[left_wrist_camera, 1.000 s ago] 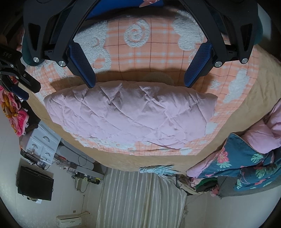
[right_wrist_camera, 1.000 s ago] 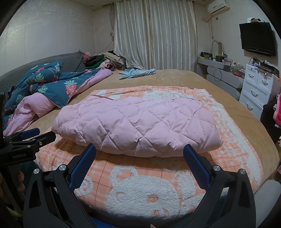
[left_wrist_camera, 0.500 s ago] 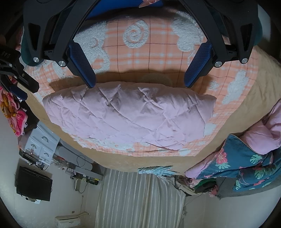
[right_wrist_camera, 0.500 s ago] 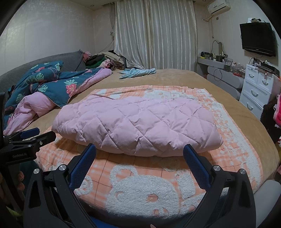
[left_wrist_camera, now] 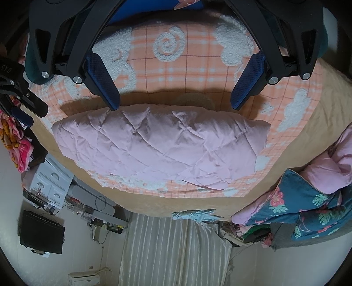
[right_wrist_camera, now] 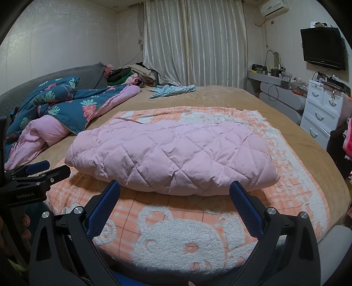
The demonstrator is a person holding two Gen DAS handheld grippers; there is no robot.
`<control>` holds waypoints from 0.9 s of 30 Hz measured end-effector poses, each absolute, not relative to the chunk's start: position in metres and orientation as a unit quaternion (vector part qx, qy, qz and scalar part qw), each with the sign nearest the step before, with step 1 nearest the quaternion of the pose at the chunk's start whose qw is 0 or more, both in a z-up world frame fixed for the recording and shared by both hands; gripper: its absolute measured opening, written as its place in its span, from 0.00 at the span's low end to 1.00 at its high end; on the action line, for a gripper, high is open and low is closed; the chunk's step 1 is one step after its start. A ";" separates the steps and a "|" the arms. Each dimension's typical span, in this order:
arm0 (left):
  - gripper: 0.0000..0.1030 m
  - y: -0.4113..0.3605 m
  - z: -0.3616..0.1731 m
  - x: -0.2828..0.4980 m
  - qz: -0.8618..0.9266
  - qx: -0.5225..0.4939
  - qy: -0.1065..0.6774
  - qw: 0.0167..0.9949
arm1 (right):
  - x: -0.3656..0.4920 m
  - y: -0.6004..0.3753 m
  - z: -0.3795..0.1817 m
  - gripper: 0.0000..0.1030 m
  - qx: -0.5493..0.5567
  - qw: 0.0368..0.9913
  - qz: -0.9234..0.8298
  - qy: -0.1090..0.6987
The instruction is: Fold large clothes
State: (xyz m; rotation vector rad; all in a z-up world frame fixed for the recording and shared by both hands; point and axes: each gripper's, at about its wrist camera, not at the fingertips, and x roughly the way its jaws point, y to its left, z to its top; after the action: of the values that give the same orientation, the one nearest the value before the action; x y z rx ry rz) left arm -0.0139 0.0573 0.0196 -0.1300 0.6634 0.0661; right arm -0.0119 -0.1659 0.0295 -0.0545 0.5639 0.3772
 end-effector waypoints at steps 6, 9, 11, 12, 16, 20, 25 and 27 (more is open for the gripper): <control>0.91 0.058 0.018 -0.016 0.035 -0.062 0.326 0.943 | -0.012 -0.166 0.029 0.96 -0.026 0.943 0.185 0.276; 0.91 0.058 0.017 -0.017 0.035 -0.061 0.325 0.943 | -0.012 -0.166 0.029 0.96 -0.026 0.943 0.185 0.276; 0.91 0.057 0.017 -0.017 0.035 -0.060 0.325 0.943 | -0.012 -0.167 0.029 0.96 -0.026 0.943 0.184 0.275; 0.91 0.059 0.017 -0.017 0.035 -0.060 0.326 0.943 | -0.012 -0.167 0.029 0.96 -0.026 0.943 0.185 0.275; 0.91 0.056 0.017 -0.017 0.035 -0.061 0.326 0.943 | -0.013 -0.167 0.028 0.96 -0.026 0.944 0.183 0.274; 0.91 0.058 0.017 -0.018 0.034 -0.062 0.327 0.943 | -0.013 -0.168 0.028 0.96 -0.026 0.944 0.182 0.274; 0.91 0.056 0.017 -0.017 0.035 -0.061 0.327 0.942 | -0.014 -0.169 0.028 0.96 -0.027 0.944 0.180 0.274; 0.91 0.056 0.017 -0.017 0.034 -0.060 0.327 0.943 | -0.014 -0.169 0.029 0.96 -0.028 0.945 0.179 0.274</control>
State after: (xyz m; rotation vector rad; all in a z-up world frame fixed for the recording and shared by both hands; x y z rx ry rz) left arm -0.0172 0.0564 0.0174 -0.1215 0.6665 0.0703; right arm -0.0142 -0.1693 0.0289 -0.0568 0.5587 0.3642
